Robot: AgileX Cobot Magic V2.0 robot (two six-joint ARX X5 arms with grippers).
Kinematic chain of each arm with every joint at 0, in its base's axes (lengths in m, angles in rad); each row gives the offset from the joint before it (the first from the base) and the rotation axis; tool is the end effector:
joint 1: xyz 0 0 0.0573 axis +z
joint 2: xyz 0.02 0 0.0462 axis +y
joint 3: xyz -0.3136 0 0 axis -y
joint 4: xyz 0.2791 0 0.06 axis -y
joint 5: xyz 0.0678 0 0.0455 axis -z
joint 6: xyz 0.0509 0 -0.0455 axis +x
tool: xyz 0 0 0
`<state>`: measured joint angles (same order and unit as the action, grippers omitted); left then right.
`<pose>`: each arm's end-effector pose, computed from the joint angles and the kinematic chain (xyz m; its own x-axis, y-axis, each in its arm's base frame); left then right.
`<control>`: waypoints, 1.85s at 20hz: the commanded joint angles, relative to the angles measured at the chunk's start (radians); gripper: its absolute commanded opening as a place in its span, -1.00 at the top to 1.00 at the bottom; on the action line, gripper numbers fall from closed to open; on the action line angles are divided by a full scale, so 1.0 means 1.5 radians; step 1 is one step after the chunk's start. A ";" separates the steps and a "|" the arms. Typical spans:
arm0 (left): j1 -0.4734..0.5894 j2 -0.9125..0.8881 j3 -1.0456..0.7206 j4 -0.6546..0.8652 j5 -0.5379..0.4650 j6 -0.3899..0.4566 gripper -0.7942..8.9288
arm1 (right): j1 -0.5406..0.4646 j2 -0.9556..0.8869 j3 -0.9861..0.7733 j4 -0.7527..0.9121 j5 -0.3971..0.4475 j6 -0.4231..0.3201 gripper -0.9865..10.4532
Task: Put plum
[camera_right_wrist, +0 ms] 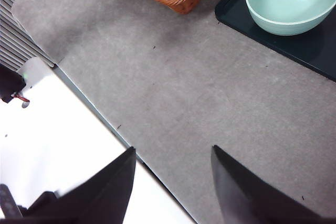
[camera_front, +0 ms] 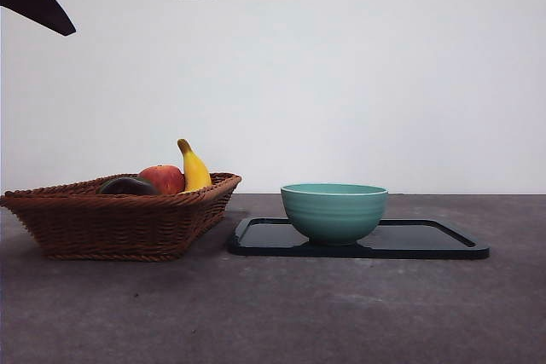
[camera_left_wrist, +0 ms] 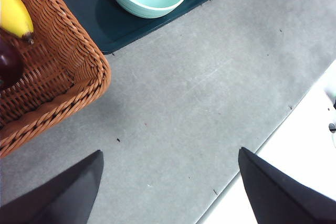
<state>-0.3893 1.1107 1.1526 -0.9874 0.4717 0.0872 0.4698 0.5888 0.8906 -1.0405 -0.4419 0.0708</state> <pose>0.1978 -0.1062 0.3644 0.3099 -0.6183 -0.7222 0.6473 0.6936 -0.3160 0.0722 0.0611 0.3413 0.4023 0.6839 -0.6086 -0.6469 0.6828 0.3395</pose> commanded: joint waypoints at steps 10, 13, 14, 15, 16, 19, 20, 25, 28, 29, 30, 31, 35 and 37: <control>-0.003 0.005 0.013 0.010 0.003 0.000 0.00 | -0.033 0.294 0.127 0.155 0.109 0.089 0.29; -0.003 0.005 0.013 0.010 0.003 0.001 0.00 | -0.060 0.410 0.203 0.154 0.121 0.067 0.29; -0.003 0.005 0.013 0.010 0.004 0.001 0.00 | -0.071 0.451 0.228 0.154 0.121 0.062 0.29; -0.003 0.005 0.013 0.010 0.003 0.001 0.00 | -0.079 0.484 0.247 0.154 0.121 0.056 0.29; -0.003 0.005 0.013 0.010 0.003 0.001 0.00 | -0.087 0.522 0.269 0.154 0.121 0.049 0.29; -0.003 0.005 0.013 0.010 0.003 0.001 0.00 | -0.102 0.617 0.319 0.155 0.121 0.041 0.29; -0.003 0.005 0.013 0.010 0.003 0.001 0.00 | -0.106 0.649 0.333 0.155 0.121 0.034 0.29; -0.003 0.005 0.013 0.010 0.003 0.001 0.00 | -0.106 0.762 0.372 0.166 0.121 0.028 0.29; -0.003 0.005 0.013 0.010 0.003 0.001 0.00 | -0.105 0.803 0.373 0.189 0.121 0.027 0.29; -0.003 0.005 0.013 0.010 0.003 0.001 0.00 | -0.105 0.813 0.373 0.197 0.121 0.027 0.29; -0.003 0.005 0.013 0.010 0.003 0.001 0.00 | -0.105 0.823 0.373 0.205 0.121 0.027 0.29; -0.003 0.005 0.013 0.010 0.003 0.001 0.00 | -0.105 0.831 0.373 0.213 0.121 0.027 0.29; -0.003 0.005 0.013 0.010 0.003 0.001 0.00 | -0.100 0.866 0.372 0.237 0.126 0.028 0.34; -0.003 0.005 0.013 0.010 0.003 0.001 0.00 | -0.097 0.876 0.372 0.249 0.136 0.027 0.48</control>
<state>-0.3893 1.1107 1.1526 -0.9791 0.4717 0.0872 0.3176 1.8870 1.4277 -0.6769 -0.2386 0.1261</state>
